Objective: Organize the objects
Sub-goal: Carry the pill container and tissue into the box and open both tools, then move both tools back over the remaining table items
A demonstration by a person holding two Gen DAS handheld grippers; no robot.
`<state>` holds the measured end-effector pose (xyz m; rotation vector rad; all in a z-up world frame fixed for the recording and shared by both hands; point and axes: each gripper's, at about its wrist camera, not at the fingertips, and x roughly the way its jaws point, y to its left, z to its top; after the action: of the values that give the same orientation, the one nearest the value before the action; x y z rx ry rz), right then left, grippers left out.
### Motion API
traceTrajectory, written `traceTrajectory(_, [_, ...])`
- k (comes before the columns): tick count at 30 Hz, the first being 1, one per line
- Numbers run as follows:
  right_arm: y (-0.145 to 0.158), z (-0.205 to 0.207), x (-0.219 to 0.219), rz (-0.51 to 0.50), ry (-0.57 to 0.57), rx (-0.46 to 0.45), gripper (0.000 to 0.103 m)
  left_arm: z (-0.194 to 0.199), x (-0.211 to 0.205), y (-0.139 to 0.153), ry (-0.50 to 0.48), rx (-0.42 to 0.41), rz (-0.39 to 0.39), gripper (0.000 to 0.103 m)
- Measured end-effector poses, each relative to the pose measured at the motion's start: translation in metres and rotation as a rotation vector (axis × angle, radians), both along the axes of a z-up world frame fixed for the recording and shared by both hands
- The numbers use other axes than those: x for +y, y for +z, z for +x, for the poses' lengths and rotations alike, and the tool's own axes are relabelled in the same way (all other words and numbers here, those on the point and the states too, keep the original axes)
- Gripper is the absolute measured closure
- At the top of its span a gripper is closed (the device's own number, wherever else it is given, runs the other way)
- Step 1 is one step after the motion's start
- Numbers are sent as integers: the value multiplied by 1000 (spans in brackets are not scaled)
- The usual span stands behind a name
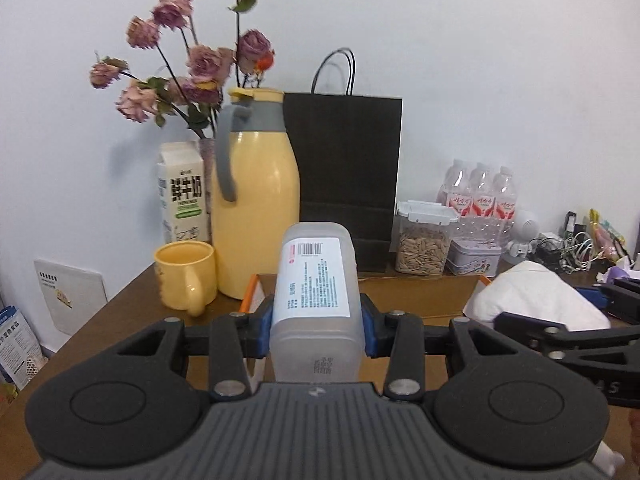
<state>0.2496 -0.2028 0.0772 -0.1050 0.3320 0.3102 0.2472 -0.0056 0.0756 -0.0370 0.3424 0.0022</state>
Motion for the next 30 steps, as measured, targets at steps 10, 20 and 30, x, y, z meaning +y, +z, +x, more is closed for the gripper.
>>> traceTrajectory(10, [-25,65,13,-39,-24,103,21,55,-11,-19,21,61,20,41])
traceTrajectory(20, [-25,65,5,-34,-61,119,0,31,-11,-7,94,-19,73,0])
traceTrajectory(30, [-14,29,4,-24,-68,101,0,-13,-7,6,142,-3,72,0])
